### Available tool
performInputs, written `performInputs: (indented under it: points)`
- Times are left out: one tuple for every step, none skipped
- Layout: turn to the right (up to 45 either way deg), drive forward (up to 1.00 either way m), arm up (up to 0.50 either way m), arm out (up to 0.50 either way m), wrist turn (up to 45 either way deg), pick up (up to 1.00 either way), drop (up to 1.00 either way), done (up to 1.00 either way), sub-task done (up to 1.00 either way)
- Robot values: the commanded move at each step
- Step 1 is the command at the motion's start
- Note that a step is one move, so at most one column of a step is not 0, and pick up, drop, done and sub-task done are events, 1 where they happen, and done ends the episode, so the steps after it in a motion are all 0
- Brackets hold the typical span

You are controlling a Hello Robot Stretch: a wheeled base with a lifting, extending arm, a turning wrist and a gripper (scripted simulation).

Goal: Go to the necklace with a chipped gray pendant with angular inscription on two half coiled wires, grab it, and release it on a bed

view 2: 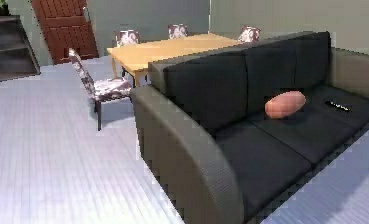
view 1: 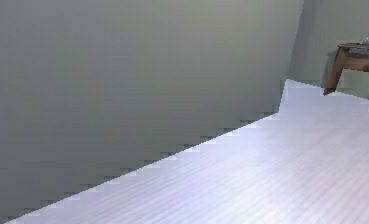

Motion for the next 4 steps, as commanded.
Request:
performInputs:
  points:
    - [39.0, 0.00, 0.00, 0.00, 0.0, 0.00, 0.00, 0.00, 0.00]
    - [0.0, 1.00, 0.00, 0.00, 0.0, 0.00, 0.00, 0.00, 0.00]
    - [0.0, 1.00, 0.00, 0.00, 0.0, 0.00, 0.00, 0.00, 0.00]
    - [0.0, 1.00, 0.00, 0.00, 0.0, 0.00, 0.00, 0.00, 0.00]
